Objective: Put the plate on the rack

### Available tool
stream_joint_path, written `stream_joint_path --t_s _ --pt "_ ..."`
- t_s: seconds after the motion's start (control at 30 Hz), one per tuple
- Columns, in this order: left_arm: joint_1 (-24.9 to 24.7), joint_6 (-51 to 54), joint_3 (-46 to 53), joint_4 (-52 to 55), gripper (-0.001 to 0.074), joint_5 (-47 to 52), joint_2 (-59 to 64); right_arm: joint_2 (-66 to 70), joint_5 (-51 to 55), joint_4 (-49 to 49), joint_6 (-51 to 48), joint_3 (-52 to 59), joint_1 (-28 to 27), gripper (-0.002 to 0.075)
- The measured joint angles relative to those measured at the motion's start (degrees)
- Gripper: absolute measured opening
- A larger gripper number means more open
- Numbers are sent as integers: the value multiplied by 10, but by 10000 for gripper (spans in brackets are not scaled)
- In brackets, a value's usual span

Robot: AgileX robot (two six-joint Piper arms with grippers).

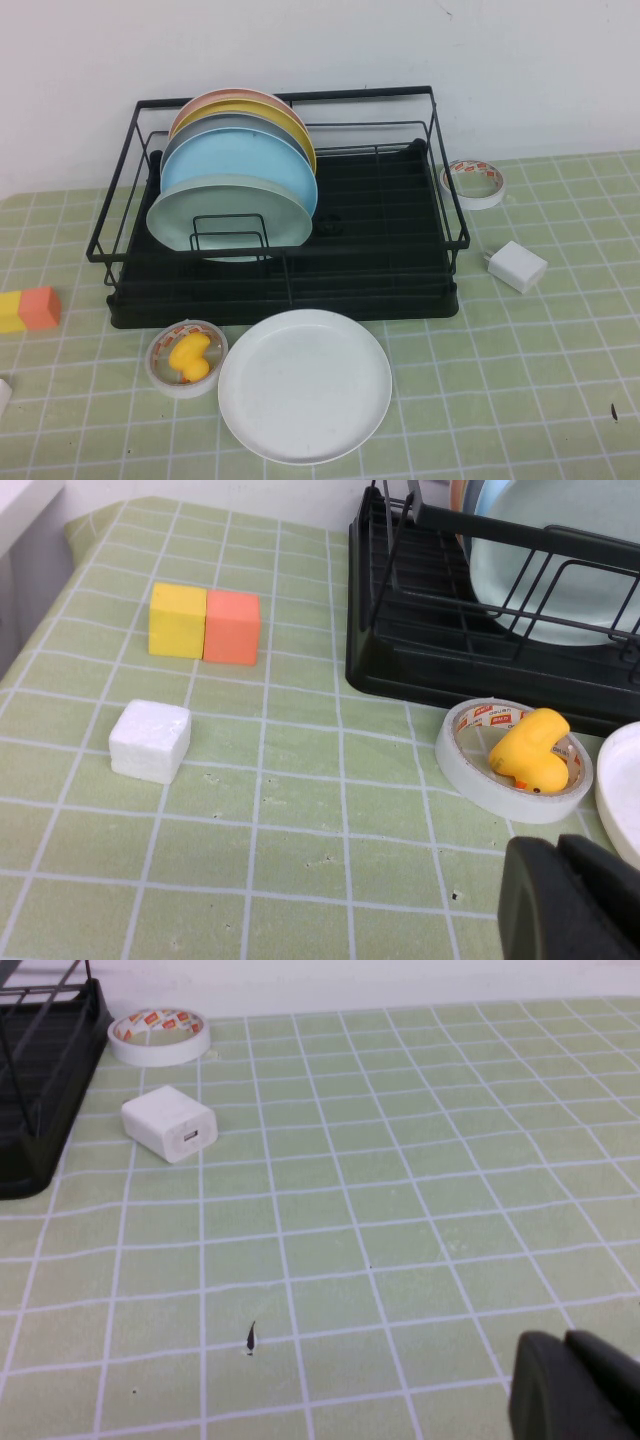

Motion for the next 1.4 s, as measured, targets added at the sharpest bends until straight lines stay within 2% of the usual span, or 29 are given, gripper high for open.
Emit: stream_joint_path --t_s 1.1,1.23,1.4 --pt "0 1 0 0 -3 -8 0 0 -6 0 0 0 0 -2" --pt "0 0 2 0 -3 -72 0 0 -59 0 0 4 0 -2" --pt "0 0 2 1 -3 -255 0 0 -230 0 0 5 0 -2"
